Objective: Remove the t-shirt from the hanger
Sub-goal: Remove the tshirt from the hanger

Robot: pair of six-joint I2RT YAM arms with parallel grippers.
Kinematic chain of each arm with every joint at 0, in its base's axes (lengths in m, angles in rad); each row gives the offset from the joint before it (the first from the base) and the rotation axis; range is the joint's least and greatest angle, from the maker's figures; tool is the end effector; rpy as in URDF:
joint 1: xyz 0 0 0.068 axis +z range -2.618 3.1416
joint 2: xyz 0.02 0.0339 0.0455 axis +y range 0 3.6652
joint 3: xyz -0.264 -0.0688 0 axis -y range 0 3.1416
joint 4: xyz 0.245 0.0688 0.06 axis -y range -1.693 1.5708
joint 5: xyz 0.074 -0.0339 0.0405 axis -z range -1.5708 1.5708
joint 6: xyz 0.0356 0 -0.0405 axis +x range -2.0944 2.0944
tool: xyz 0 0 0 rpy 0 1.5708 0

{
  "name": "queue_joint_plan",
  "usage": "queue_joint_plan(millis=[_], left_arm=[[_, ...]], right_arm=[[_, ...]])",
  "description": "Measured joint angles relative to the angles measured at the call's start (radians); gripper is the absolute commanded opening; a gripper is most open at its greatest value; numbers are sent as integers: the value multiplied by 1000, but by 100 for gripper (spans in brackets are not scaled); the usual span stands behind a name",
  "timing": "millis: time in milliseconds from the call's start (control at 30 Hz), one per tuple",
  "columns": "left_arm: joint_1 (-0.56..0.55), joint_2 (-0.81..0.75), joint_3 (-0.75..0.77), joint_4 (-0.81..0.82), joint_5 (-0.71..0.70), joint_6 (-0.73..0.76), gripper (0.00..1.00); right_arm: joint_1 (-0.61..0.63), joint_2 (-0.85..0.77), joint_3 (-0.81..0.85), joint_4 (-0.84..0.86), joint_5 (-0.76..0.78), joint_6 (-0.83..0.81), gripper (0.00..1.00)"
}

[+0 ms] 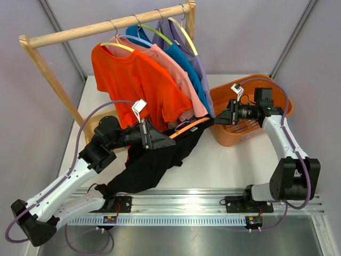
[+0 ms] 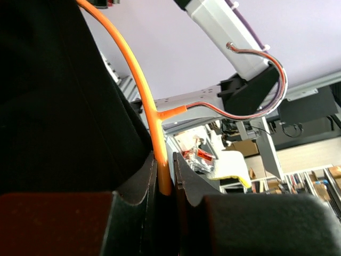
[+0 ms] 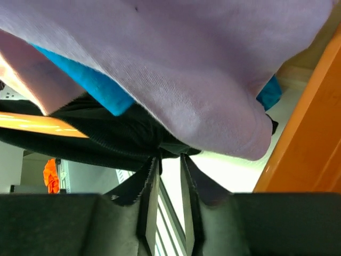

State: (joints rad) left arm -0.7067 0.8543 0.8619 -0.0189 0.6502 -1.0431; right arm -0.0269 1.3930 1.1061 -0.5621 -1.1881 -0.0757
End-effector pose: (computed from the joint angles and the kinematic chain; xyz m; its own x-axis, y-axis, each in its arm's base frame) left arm 0.1332 -0.1420 0.3733 -0.8486 -0.1797 -0.4976 0.4846 0.1132 -0.8674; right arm 0.2837 0.0254 0.2960 -0.7026 -0.0093 -0.7115 -0.6577 0.3902 0.6444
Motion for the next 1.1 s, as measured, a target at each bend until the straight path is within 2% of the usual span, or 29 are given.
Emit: queue_joint_plan(millis=[133,400,700,1100], left_arm=[[0,0,-1,32,24,-13,0],[10,-33,0,15,42,6,0],[30,-89,28,-80,74,88,0],[31,-56,84,-192,135,182,0]], right_arm=[[-3,-10,13,5,1,1,48],[-6,-19,65,-43,-12,-89,62],[-6,-19,192,-272,-89,-393,74],[8,-18,287,-625,-144,-793,85]])
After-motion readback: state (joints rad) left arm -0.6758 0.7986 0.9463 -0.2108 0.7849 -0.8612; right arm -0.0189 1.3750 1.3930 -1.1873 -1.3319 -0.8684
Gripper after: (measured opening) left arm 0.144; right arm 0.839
